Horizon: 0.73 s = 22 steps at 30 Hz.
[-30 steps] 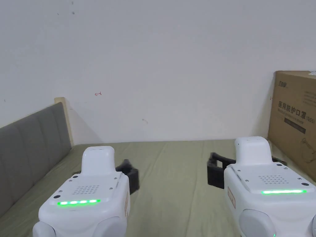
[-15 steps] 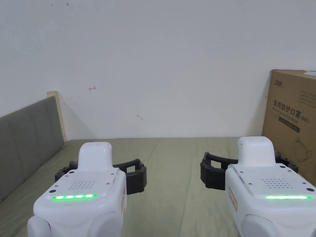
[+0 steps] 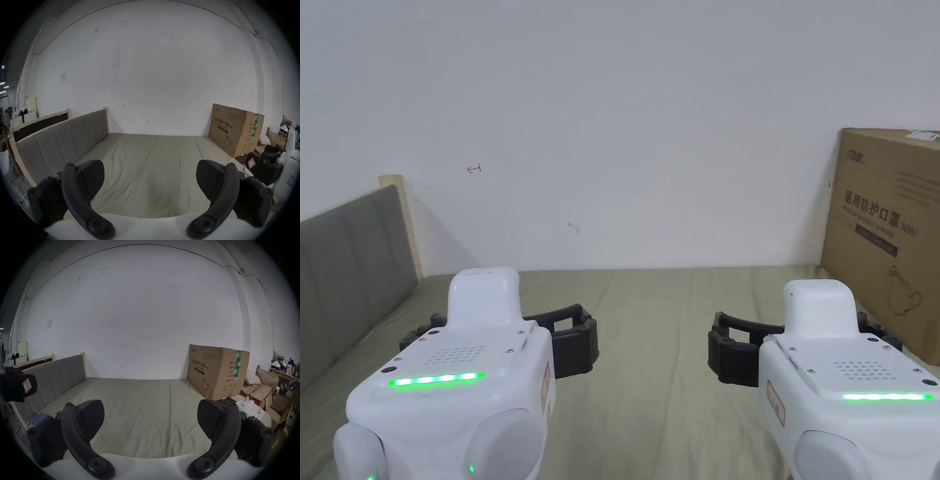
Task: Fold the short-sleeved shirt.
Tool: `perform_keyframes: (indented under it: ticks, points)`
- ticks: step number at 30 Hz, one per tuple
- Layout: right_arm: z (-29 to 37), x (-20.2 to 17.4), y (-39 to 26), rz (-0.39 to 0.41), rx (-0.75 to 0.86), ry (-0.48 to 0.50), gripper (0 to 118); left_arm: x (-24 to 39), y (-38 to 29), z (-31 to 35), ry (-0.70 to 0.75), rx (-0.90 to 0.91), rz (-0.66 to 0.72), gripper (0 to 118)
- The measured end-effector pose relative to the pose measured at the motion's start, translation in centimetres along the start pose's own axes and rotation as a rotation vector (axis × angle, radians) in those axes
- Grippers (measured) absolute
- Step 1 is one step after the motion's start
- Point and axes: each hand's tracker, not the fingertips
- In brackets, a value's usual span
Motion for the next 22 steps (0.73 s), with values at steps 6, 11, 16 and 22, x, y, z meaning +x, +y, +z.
perform_keyframes:
  ticks: [6,11,16,22]
  points:
    - [-0.6,0.1,-0.4,0.008,-0.028,0.000,114,0.7,-0.3,0.4,-0.021,0.040,-0.066,115]
    - [-0.6,0.0,-0.6,0.009,-0.029,0.000,114,1.2,-0.9,0.1,0.034,0.082,-0.083,115]
    - [-0.6,0.1,-0.4,0.009,-0.026,0.000,114,0.5,-0.6,-0.5,-0.023,0.025,-0.038,116]
    - [-0.7,0.2,-0.5,-0.001,-0.021,-0.014,114,0.5,-0.9,-0.7,-0.017,0.050,-0.091,116]
